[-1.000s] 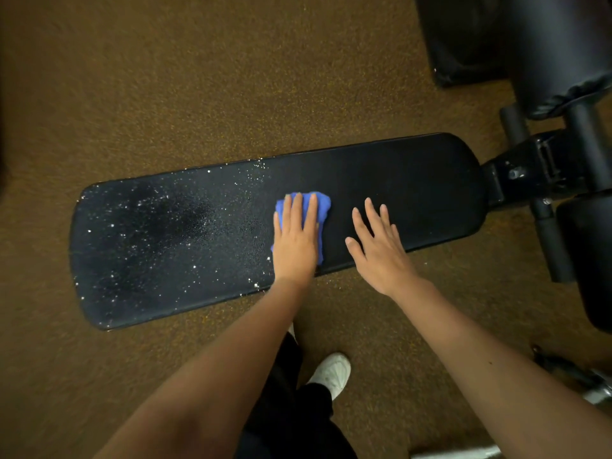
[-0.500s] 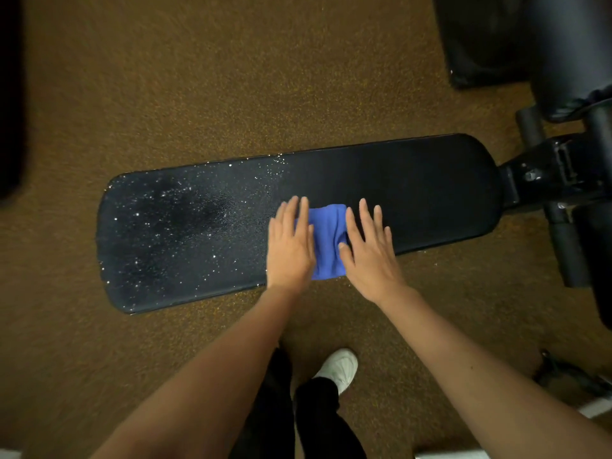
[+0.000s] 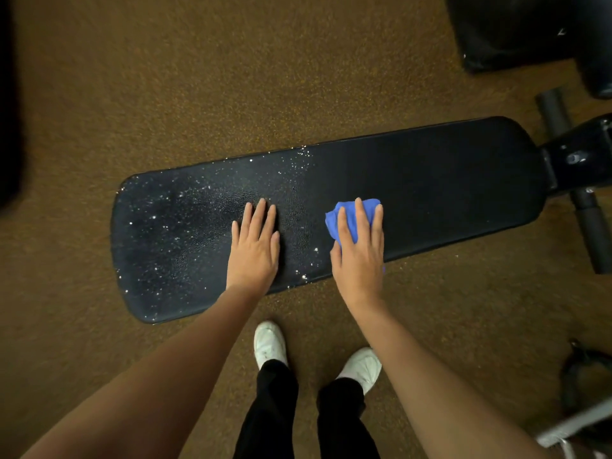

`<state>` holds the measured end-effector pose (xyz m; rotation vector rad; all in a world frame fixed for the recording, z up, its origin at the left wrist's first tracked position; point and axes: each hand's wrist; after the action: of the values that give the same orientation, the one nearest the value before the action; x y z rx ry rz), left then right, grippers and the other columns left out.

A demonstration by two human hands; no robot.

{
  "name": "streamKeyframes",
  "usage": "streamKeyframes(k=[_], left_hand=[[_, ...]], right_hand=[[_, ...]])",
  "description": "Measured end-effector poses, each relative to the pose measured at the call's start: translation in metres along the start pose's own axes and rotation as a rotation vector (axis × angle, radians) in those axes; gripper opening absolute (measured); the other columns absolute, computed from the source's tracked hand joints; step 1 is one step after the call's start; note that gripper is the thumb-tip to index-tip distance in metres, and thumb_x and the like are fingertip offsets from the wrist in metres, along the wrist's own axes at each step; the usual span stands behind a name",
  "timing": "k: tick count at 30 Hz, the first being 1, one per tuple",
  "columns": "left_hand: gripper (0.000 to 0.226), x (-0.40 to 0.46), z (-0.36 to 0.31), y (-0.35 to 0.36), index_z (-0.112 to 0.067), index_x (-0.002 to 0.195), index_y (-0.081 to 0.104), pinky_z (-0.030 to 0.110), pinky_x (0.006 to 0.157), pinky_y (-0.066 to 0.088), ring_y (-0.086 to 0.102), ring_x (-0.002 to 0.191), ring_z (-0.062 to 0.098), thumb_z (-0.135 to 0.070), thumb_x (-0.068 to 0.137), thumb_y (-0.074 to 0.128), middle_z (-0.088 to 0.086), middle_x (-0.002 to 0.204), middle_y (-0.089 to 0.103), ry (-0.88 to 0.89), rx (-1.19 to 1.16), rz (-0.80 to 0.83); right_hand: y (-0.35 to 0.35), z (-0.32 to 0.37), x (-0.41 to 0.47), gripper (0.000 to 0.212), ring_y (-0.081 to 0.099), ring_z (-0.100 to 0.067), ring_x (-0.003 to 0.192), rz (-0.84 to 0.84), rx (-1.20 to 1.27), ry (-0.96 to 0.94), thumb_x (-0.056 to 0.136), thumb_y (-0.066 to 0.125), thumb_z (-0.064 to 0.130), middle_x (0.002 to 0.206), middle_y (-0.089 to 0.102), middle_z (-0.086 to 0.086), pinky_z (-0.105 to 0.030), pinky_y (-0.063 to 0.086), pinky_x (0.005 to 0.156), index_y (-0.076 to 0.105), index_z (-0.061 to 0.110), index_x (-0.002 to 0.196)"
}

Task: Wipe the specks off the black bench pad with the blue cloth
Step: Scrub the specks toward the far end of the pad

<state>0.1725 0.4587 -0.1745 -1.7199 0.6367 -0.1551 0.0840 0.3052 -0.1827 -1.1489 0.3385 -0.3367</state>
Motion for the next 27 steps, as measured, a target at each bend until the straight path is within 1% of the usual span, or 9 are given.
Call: streamKeyframes(k=[2, 5, 7, 12, 14, 20, 22, 24, 27], left_hand=[[0.060, 0.000, 0.007, 0.002, -0.012, 0.145, 0.025, 0.048, 0.113, 0.009, 0.008, 0.143, 0.026, -0.037, 0.094, 0.009, 0.006, 0.155, 0.017, 0.033, -0.003, 0.008], [0.058, -0.001, 0.011, 0.003, -0.012, 0.145, 0.027, 0.048, 0.113, 0.009, 0.009, 0.143, 0.026, -0.035, 0.094, 0.011, 0.006, 0.155, 0.018, 0.057, -0.017, -0.002], [0.058, -0.002, 0.011, 0.004, -0.012, 0.145, 0.025, 0.047, 0.114, 0.007, 0.007, 0.143, 0.026, -0.036, 0.094, 0.010, 0.006, 0.155, 0.016, 0.062, -0.013, -0.001], [0.060, -0.001, 0.008, 0.002, -0.014, 0.147, 0.019, 0.045, 0.115, 0.001, 0.001, 0.144, 0.024, -0.037, 0.094, 0.005, 0.005, 0.156, 0.011, 0.073, 0.013, 0.012], [0.060, 0.002, 0.007, 0.000, -0.014, 0.147, 0.020, 0.044, 0.114, 0.001, 0.002, 0.144, 0.024, -0.037, 0.094, 0.005, 0.005, 0.156, 0.012, 0.088, 0.008, 0.012], [0.060, 0.014, 0.011, -0.007, -0.013, 0.146, 0.023, 0.046, 0.114, 0.005, 0.005, 0.144, 0.025, -0.037, 0.093, 0.006, 0.006, 0.156, 0.014, 0.118, -0.001, 0.009], [0.062, 0.013, 0.015, -0.008, -0.014, 0.147, 0.021, 0.045, 0.115, 0.004, 0.002, 0.144, 0.025, -0.038, 0.092, 0.004, 0.005, 0.156, 0.012, 0.132, 0.009, 0.030], [0.063, 0.011, 0.019, -0.007, -0.014, 0.147, 0.019, 0.045, 0.115, 0.003, 0.000, 0.144, 0.024, -0.039, 0.092, 0.002, 0.004, 0.156, 0.011, 0.141, 0.032, 0.049], [0.063, 0.009, 0.023, -0.004, -0.014, 0.147, 0.018, 0.045, 0.115, 0.003, 0.000, 0.144, 0.023, -0.038, 0.092, 0.002, 0.002, 0.157, 0.009, 0.151, 0.045, 0.058]], right_hand=[[0.007, 0.012, -0.007, 0.060, 0.020, -0.045, 0.138, -0.026, -0.001, -0.042, 0.080, 0.062, 0.009, 0.148, 0.035, -0.016, -0.053, 0.033, 0.106, 0.044, 0.008, 0.138], [0.009, 0.000, -0.019, 0.058, 0.024, -0.045, 0.136, 0.006, -0.013, -0.332, 0.079, 0.062, 0.004, 0.144, 0.041, -0.014, -0.053, 0.034, 0.106, 0.046, 0.006, 0.135], [0.001, -0.024, -0.014, 0.060, 0.025, -0.046, 0.136, 0.004, -0.039, -0.388, 0.078, 0.060, 0.001, 0.144, 0.040, -0.016, -0.054, 0.035, 0.104, 0.045, 0.005, 0.135], [-0.013, -0.034, 0.016, 0.059, 0.014, -0.047, 0.138, -0.109, 0.067, 0.015, 0.084, 0.056, -0.003, 0.149, 0.029, -0.020, -0.056, 0.030, 0.108, 0.038, 0.003, 0.140], [-0.003, -0.013, 0.015, 0.058, 0.016, -0.049, 0.137, -0.146, 0.067, 0.017, 0.082, 0.057, 0.000, 0.147, 0.031, -0.022, -0.056, 0.028, 0.109, 0.040, 0.000, 0.138], [0.009, -0.001, -0.020, 0.064, 0.017, -0.044, 0.139, -0.004, -0.044, -0.288, 0.080, 0.065, 0.008, 0.149, 0.031, -0.017, -0.055, 0.032, 0.107, 0.040, 0.006, 0.139], [0.003, -0.012, -0.017, 0.064, 0.018, -0.044, 0.138, -0.047, -0.024, -0.200, 0.079, 0.065, 0.003, 0.149, 0.031, -0.018, -0.057, 0.030, 0.107, 0.041, 0.006, 0.138], [0.000, -0.010, -0.011, 0.065, 0.015, -0.045, 0.139, -0.100, 0.046, 0.005, 0.080, 0.064, -0.001, 0.150, 0.028, -0.019, -0.059, 0.027, 0.108, 0.039, 0.005, 0.139], [0.008, 0.010, -0.010, 0.066, 0.009, -0.043, 0.140, -0.163, 0.065, 0.157, 0.082, 0.063, 0.002, 0.152, 0.023, -0.018, -0.054, 0.025, 0.111, 0.034, 0.002, 0.142]])
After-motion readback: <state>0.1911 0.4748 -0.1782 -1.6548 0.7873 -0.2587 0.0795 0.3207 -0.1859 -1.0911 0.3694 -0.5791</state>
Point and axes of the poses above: each hand's wrist, its own x-axis towards the middle knuckle, its own y-axis out of the palm, z = x × y
